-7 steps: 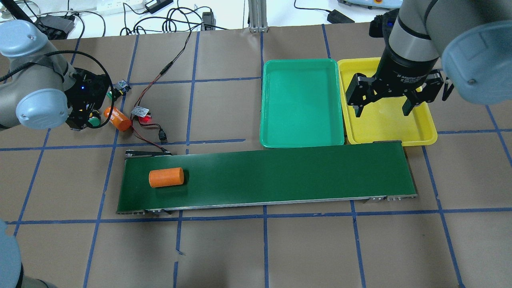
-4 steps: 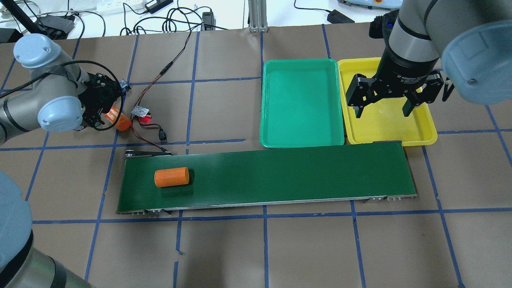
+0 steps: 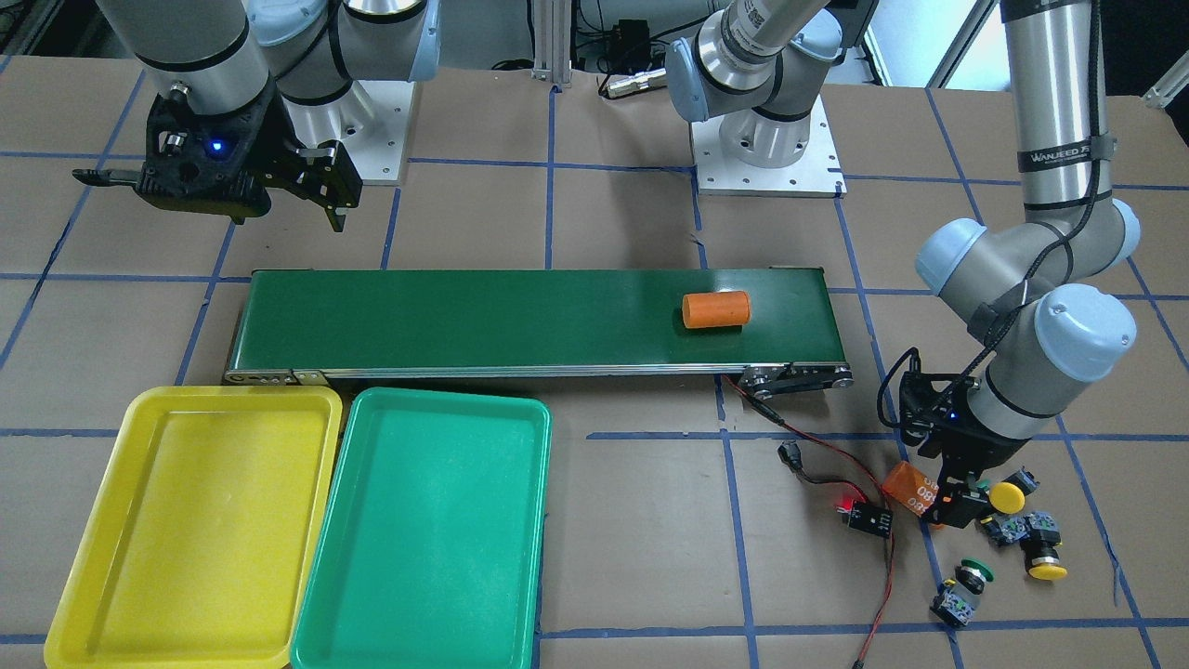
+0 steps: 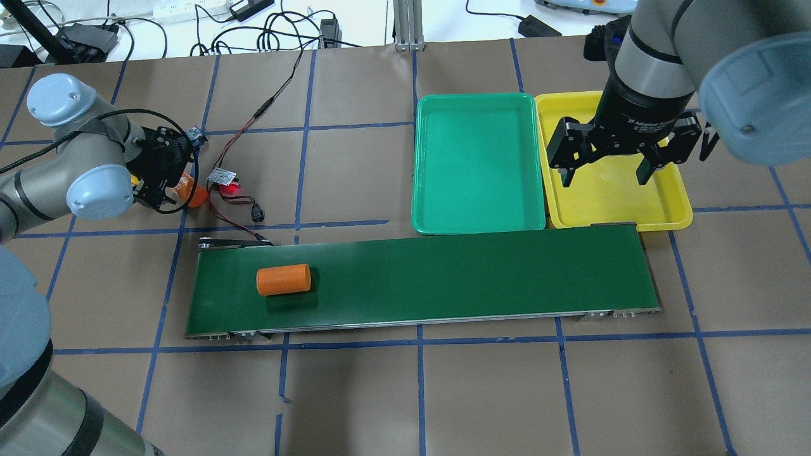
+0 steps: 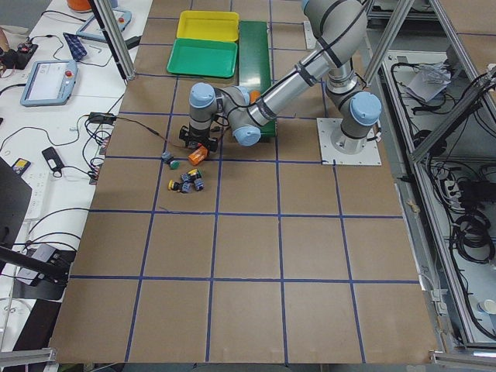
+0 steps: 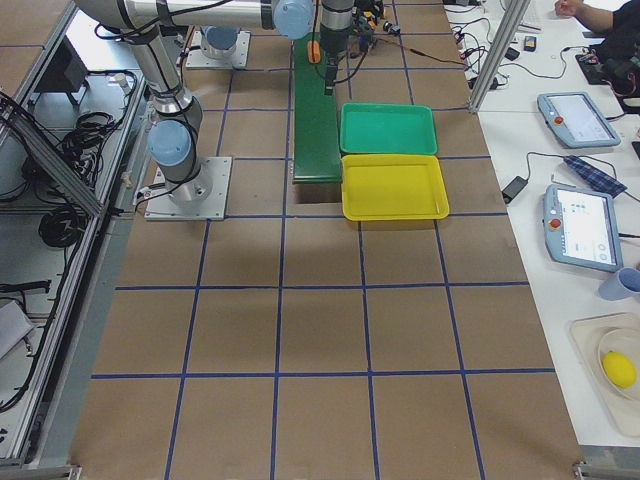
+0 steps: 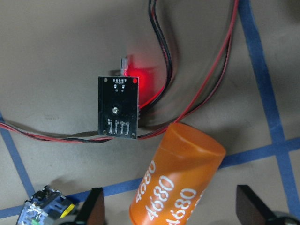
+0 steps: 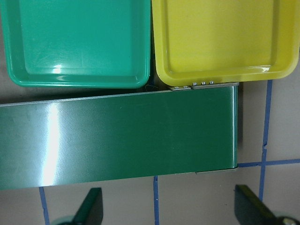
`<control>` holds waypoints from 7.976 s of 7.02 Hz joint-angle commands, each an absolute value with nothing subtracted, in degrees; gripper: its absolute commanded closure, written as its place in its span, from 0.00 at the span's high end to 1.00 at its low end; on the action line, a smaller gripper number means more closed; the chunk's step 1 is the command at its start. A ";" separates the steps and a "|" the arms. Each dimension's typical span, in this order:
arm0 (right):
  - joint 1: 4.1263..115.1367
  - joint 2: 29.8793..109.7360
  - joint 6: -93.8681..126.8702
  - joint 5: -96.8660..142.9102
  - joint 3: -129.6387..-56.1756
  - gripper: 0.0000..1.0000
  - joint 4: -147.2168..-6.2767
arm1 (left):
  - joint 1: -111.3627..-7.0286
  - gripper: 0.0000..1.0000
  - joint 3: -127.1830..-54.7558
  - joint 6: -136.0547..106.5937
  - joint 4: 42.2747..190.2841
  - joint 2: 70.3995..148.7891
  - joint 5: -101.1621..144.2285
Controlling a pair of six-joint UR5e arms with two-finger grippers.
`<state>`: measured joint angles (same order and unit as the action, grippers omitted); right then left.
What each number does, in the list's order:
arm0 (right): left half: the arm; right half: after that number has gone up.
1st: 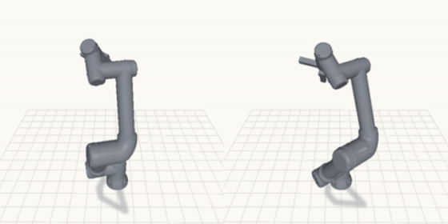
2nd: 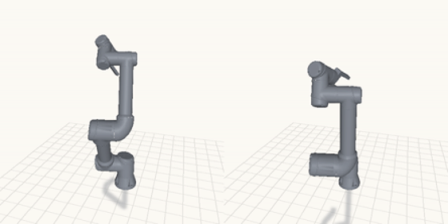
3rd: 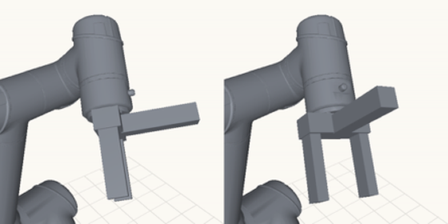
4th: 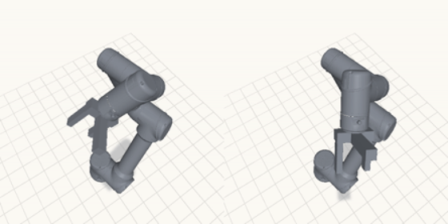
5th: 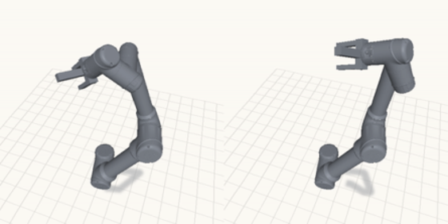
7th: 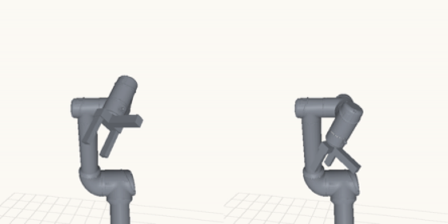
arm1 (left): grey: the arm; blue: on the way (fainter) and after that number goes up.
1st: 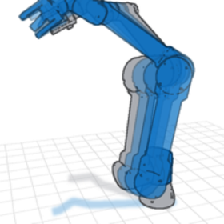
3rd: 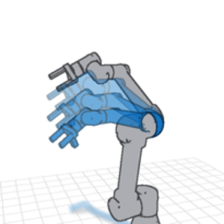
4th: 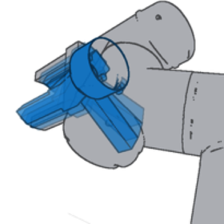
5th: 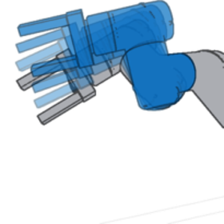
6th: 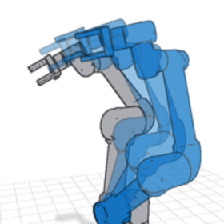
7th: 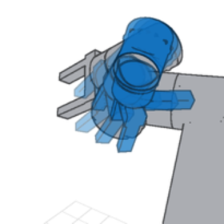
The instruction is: Sort buttons by color to trays
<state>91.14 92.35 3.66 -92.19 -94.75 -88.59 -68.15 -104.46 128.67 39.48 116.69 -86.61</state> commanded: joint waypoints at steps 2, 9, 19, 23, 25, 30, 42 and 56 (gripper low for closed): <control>91.14 92.29 3.69 -92.20 -94.75 1.00 -88.59 | -66.89 0.80 -107.48 128.24 30.98 119.86 -86.40; 91.14 92.46 3.69 -92.28 -96.49 1.00 -88.86 | -67.50 0.00 -106.88 112.45 57.04 102.97 -86.04; 91.14 92.81 3.78 -92.37 -98.09 1.00 -89.29 | -76.20 0.82 -129.10 97.73 55.49 87.88 -88.68; 91.14 92.81 3.87 -92.37 -98.70 1.00 -89.21 | -74.72 1.00 -114.77 89.10 65.45 88.83 -89.81; 91.14 92.90 3.78 -92.37 -98.96 1.00 -89.12 | -74.53 1.00 -101.14 81.95 65.57 100.30 -92.37; 91.14 92.99 3.87 -92.37 -100.36 1.00 -89.29 | -72.42 1.00 -77.61 63.40 63.65 128.20 -91.25; 91.14 93.87 3.78 -92.46 -102.48 1.00 -89.38 | -75.83 0.00 -78.79 47.73 71.27 122.04 -96.28; 91.14 93.95 3.69 -91.76 -102.48 1.00 -89.73 | -85.18 1.00 -107.91 12.02 72.47 95.87 -92.99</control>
